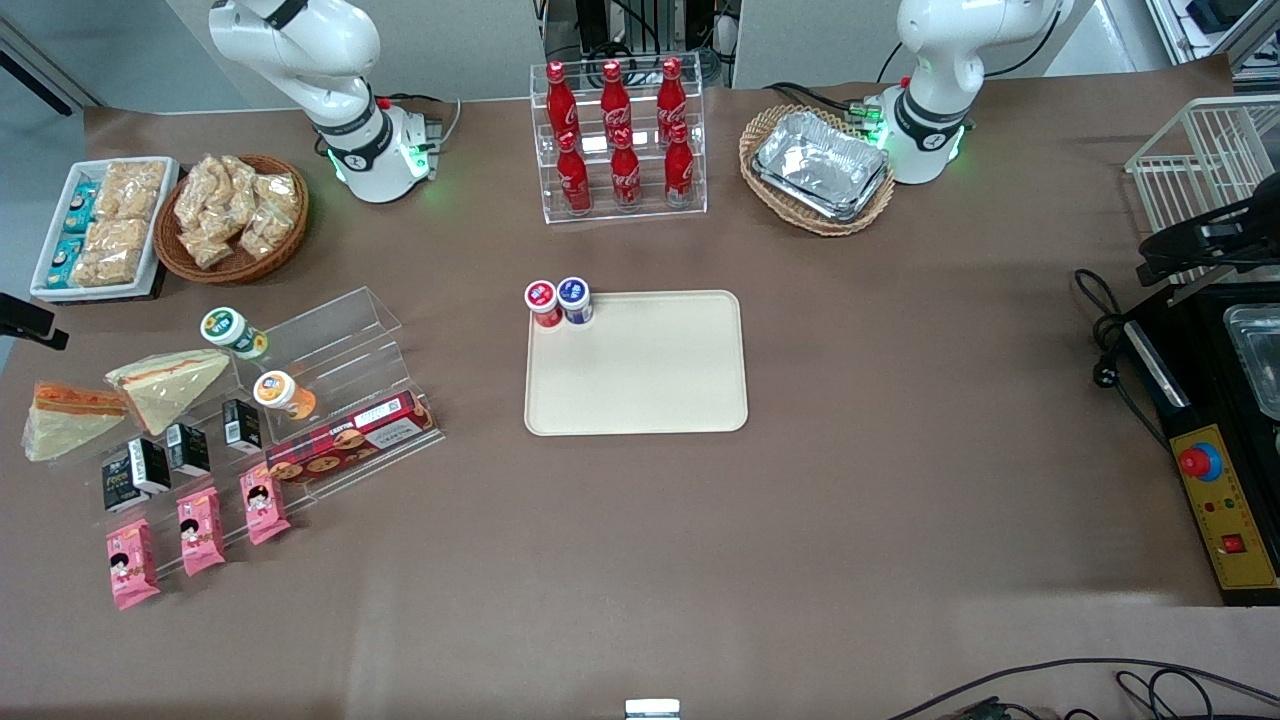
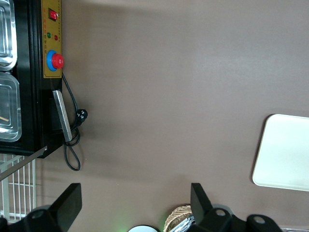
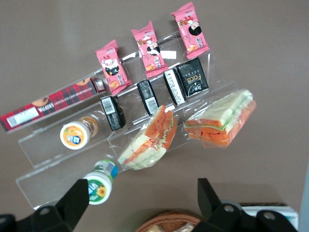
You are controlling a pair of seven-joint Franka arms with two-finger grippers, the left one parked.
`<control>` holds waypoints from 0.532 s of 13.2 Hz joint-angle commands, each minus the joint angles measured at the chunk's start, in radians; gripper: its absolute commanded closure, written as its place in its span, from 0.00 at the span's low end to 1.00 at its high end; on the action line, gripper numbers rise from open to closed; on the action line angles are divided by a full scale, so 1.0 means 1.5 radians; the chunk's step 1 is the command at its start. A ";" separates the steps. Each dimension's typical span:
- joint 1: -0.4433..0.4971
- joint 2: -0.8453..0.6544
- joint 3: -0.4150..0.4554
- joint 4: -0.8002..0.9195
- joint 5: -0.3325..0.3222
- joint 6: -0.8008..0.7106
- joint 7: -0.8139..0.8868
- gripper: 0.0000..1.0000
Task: Place sandwich on tray
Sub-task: 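Move the right gripper over the wrapped sandwiches on the acrylic rack, then lower the open right gripper around the nearest wrapped triangular sandwich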
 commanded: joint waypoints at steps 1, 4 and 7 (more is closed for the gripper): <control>-0.004 0.018 -0.014 0.008 -0.026 0.000 -0.101 0.00; -0.001 0.019 -0.018 0.007 -0.027 0.003 -0.185 0.00; -0.004 0.034 -0.018 0.006 -0.020 0.013 -0.150 0.00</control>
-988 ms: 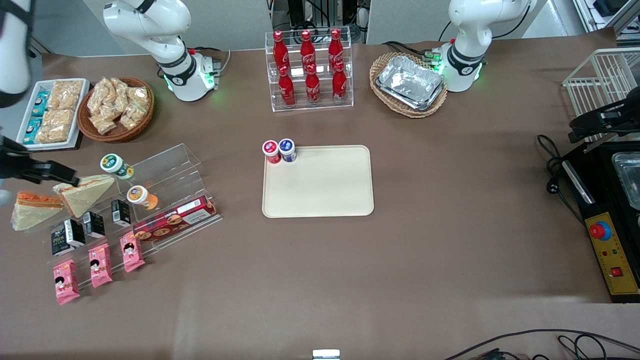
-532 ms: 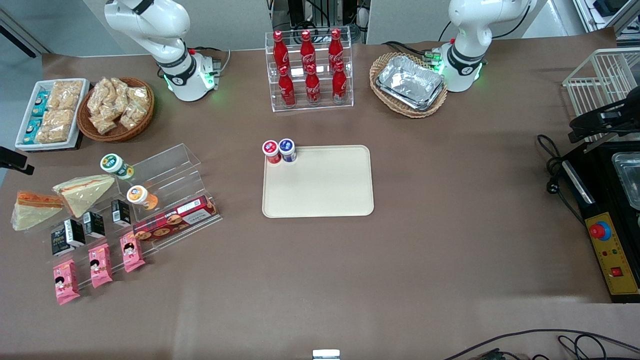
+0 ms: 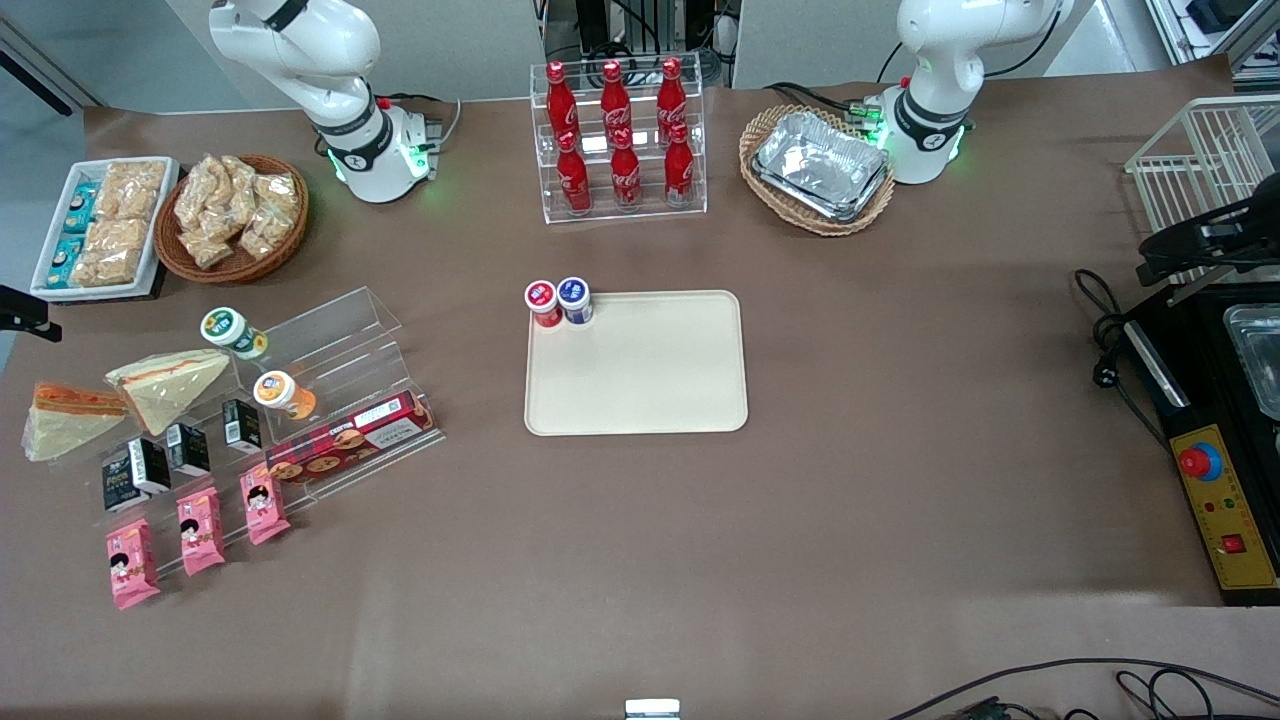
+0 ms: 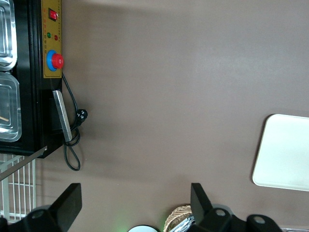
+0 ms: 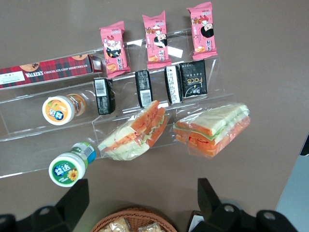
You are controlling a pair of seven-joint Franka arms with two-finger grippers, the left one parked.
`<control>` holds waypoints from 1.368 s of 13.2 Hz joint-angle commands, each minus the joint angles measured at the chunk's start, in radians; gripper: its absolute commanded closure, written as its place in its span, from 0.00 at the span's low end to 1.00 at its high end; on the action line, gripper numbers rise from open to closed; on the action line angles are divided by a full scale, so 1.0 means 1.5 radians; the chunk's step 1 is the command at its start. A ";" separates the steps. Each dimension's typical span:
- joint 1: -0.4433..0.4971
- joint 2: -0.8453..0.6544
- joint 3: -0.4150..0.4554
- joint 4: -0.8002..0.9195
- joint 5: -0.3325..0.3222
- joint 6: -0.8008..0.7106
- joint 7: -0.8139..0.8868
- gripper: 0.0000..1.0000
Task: Place sandwich on tray
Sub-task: 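Lower the open right gripper around the nearest wrapped triangular sandwich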
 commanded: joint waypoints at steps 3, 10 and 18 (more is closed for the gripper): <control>-0.004 0.018 -0.011 0.006 -0.003 0.008 0.208 0.00; -0.017 0.028 -0.070 0.011 0.089 0.003 0.521 0.00; -0.020 0.078 -0.077 0.016 0.127 0.021 0.565 0.00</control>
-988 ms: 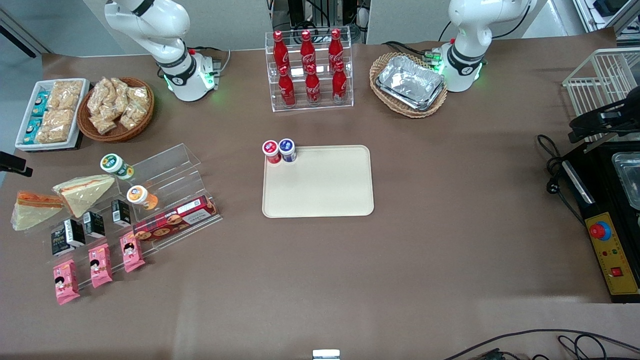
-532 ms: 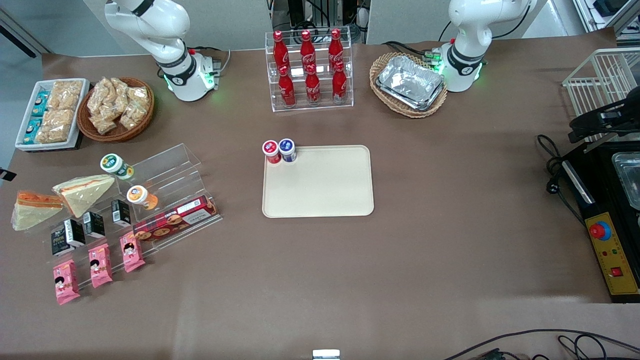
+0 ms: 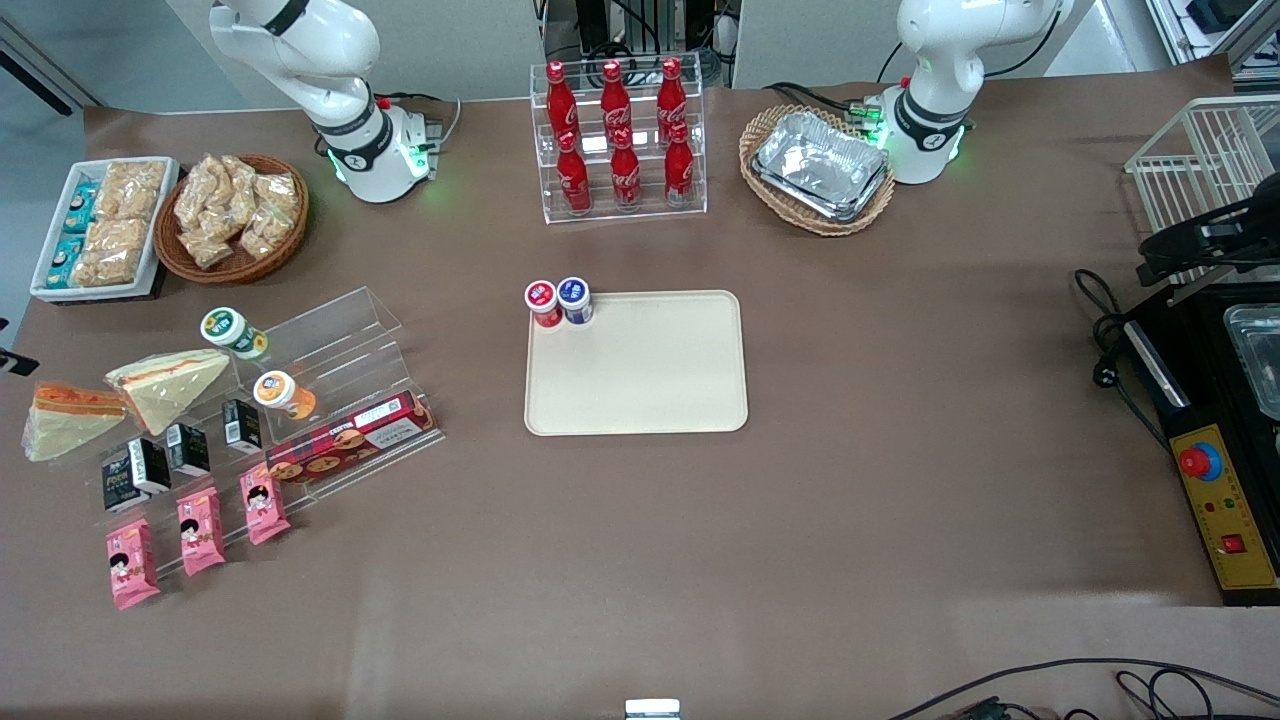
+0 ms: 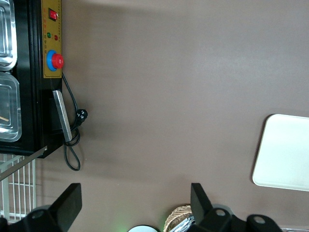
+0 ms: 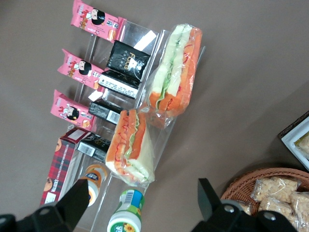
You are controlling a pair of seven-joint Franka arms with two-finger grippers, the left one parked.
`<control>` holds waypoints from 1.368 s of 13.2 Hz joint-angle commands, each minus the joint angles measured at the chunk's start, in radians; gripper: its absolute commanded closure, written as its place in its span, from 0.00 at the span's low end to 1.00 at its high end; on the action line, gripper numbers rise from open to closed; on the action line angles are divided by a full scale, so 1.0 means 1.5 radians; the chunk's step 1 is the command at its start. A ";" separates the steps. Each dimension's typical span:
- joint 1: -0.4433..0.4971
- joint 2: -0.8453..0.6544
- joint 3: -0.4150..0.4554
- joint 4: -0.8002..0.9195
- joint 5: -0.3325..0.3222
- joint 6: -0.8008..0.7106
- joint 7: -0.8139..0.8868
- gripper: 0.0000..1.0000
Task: Place sandwich on tray
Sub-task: 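Lower the open right gripper around the nearest wrapped triangular sandwich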
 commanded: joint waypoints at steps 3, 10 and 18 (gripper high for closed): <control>-0.006 0.063 -0.003 0.017 -0.005 0.040 0.009 0.00; -0.036 0.129 -0.003 0.017 -0.007 0.143 0.009 0.00; -0.037 0.170 -0.003 0.037 0.047 0.178 0.006 0.00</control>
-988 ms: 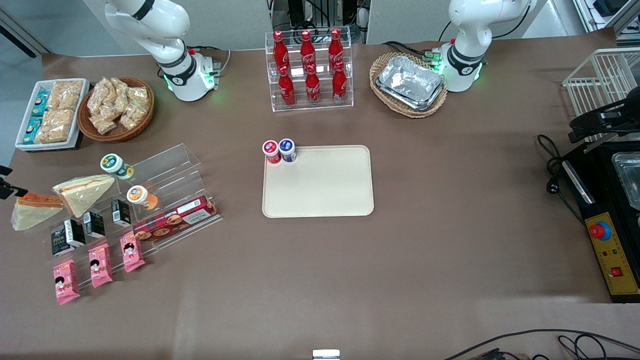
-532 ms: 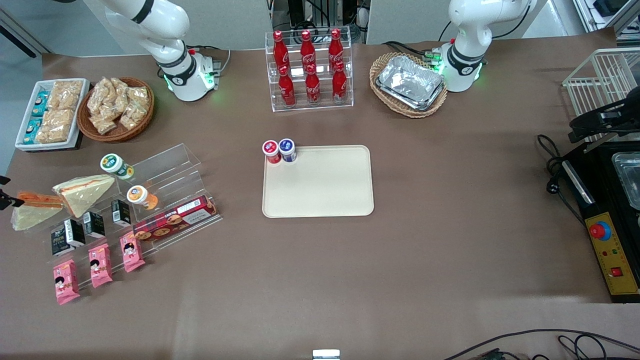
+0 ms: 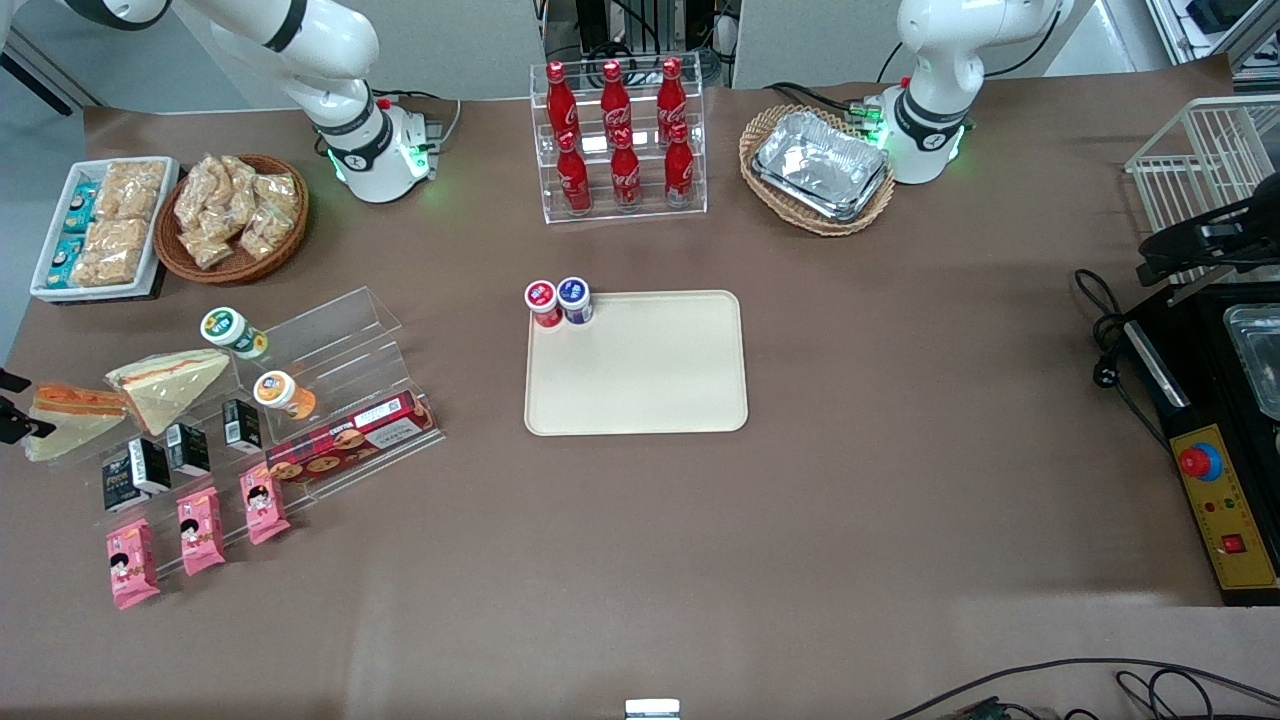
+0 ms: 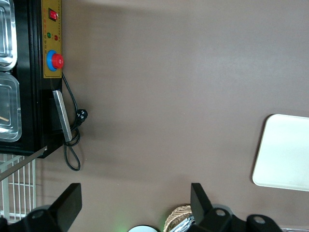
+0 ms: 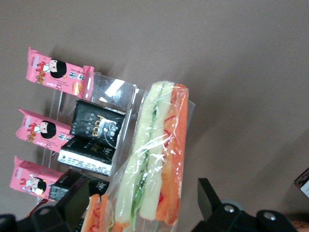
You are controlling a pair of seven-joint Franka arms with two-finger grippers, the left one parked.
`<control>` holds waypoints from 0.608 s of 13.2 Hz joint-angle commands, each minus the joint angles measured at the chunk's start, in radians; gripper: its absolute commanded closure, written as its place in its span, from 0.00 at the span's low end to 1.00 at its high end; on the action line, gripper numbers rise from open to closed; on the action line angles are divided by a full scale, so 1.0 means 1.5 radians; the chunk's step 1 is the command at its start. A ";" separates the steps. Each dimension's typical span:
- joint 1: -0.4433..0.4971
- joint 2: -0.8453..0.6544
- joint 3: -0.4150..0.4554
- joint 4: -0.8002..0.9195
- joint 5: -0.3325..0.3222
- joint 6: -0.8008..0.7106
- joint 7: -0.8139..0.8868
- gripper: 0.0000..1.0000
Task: Place sandwich on tray
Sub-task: 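Close the right gripper on the sandwich's wrapped edge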
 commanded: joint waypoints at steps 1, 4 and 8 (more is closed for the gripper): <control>-0.005 0.021 0.002 0.020 0.024 0.010 -0.001 0.00; -0.016 0.031 0.003 0.014 0.038 0.022 -0.003 0.00; -0.016 0.033 0.004 0.008 0.038 0.019 -0.005 0.09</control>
